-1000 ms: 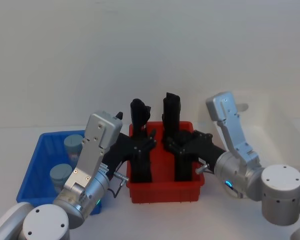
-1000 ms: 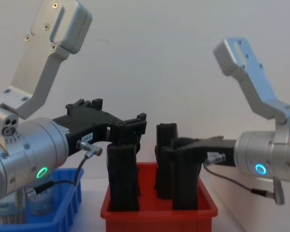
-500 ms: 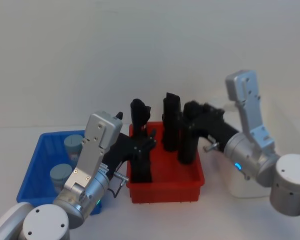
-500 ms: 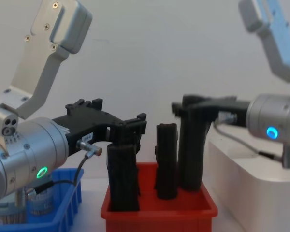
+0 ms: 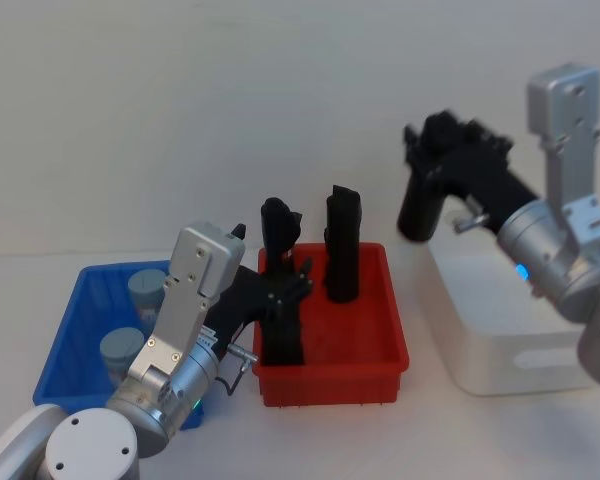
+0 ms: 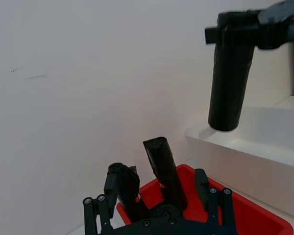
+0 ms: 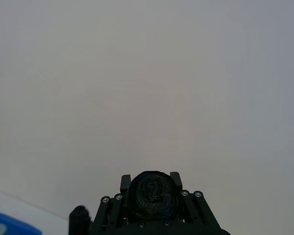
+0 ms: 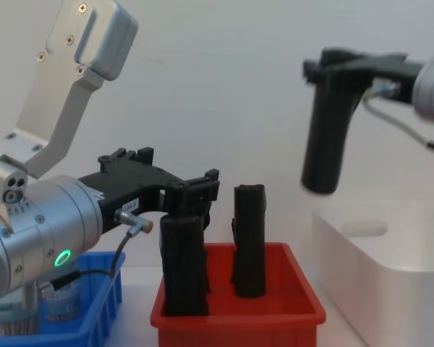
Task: Pick the cotton swabs from the blue box and place them into the white box.
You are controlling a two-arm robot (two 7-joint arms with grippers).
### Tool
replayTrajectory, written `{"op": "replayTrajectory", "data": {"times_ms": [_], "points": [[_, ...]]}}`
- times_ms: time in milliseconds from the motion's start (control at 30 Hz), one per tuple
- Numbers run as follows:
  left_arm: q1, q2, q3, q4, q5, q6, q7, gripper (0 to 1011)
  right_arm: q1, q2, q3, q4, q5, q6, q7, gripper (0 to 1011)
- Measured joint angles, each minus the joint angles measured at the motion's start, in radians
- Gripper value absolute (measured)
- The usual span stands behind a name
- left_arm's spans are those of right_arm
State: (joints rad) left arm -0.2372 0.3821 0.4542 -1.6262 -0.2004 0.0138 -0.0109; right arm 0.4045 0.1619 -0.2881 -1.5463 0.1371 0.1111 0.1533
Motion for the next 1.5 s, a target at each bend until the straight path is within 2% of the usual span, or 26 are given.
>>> {"op": "replayTrajectory", "data": {"times_ms": [400,733,1067,1233,1267,1433,1467,1500], "points": [[0.0,0.0,0.0,0.0,0.0,0.0,0.0,1000,0.032,0.029,0.053,-0.037,-0.052,-0.03,-0.11,473],[0.0,0.0,0.0,0.0,0.0,0.0,0.0,1000,0.076,0.034,0.079,0.021,-0.104,-0.004,-0.168,473],[0.0,0.0,0.0,0.0,0.0,0.0,0.0,1000,0.112,0.017,0.076,0.118,-0.126,0.029,-0.162,473],[0.0,0.0,0.0,0.0,0.0,0.0,0.0,1000,0.139,-0.003,0.063,0.204,-0.131,0.04,-0.141,473],[0.0,0.0,0.0,0.0,0.0,0.0,0.0,1000,0.139,-0.003,0.063,0.204,-0.131,0.04,-0.141,473],[0.0,0.0,0.0,0.0,0.0,0.0,0.0,1000,0.157,-0.016,0.055,0.257,-0.134,0.042,-0.129,589],[0.0,0.0,0.0,0.0,0.0,0.0,0.0,1000,0.161,-0.018,0.054,0.268,-0.134,0.042,-0.127,645],[0.0,0.0,0.0,0.0,0.0,0.0,0.0,1000,0.163,-0.02,0.053,0.274,-0.135,0.043,-0.125,645]]}}
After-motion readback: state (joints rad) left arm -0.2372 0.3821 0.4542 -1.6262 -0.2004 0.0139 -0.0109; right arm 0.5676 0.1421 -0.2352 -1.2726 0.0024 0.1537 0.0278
